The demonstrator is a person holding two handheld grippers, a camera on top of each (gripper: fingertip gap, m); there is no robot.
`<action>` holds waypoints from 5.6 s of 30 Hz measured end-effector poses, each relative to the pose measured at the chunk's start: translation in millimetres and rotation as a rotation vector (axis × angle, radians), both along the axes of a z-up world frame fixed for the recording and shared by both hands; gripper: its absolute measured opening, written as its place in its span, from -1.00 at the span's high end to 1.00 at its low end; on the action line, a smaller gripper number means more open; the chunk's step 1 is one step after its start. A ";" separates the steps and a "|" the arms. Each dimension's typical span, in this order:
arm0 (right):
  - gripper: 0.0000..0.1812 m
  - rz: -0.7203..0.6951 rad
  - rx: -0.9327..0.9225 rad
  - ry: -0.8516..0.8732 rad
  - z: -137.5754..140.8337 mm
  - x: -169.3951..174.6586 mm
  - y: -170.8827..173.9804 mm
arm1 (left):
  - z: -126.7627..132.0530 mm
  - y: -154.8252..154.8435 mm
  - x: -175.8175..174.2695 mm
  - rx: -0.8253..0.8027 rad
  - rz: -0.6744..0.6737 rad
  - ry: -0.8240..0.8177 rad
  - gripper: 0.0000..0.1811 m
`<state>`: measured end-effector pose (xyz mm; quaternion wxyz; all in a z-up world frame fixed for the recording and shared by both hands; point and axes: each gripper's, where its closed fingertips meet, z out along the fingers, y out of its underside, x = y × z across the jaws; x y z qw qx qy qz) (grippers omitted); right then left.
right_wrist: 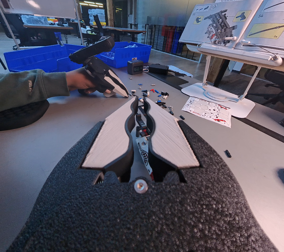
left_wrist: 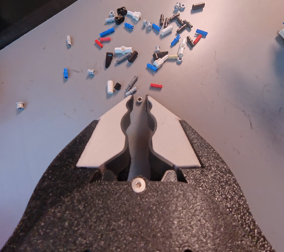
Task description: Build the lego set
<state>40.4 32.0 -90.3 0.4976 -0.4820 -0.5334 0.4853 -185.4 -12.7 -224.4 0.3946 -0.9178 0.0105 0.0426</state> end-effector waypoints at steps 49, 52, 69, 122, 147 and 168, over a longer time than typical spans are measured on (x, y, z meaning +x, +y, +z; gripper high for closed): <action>0.94 -0.004 0.039 0.000 0.4 1.3 -1.2 | 7.5 -1.8 90.5 -0.071 -0.376 -0.054 0.93; 0.94 -0.012 0.055 -0.003 0.3 0.9 -1.6 | -1.3 -2.9 87.4 -0.124 -0.393 -0.049 0.82; 0.65 -0.235 -0.074 -0.096 -0.1 25.7 61.7 | 6.5 68.0 22.3 -0.101 -0.196 -0.085 0.86; 0.60 -0.246 -0.033 -0.150 -20.8 25.7 70.8 | -0.5 137.9 52.9 -0.113 -0.434 -0.042 0.93; 0.61 -0.236 0.024 -0.169 -24.6 21.0 61.3 | -1.8 -14.0 86.4 -0.131 -0.386 -0.094 0.93; 0.62 -0.216 0.001 -0.160 -23.3 22.1 60.2 | 19.2 13.1 -53.7 0.112 0.156 -0.116 0.79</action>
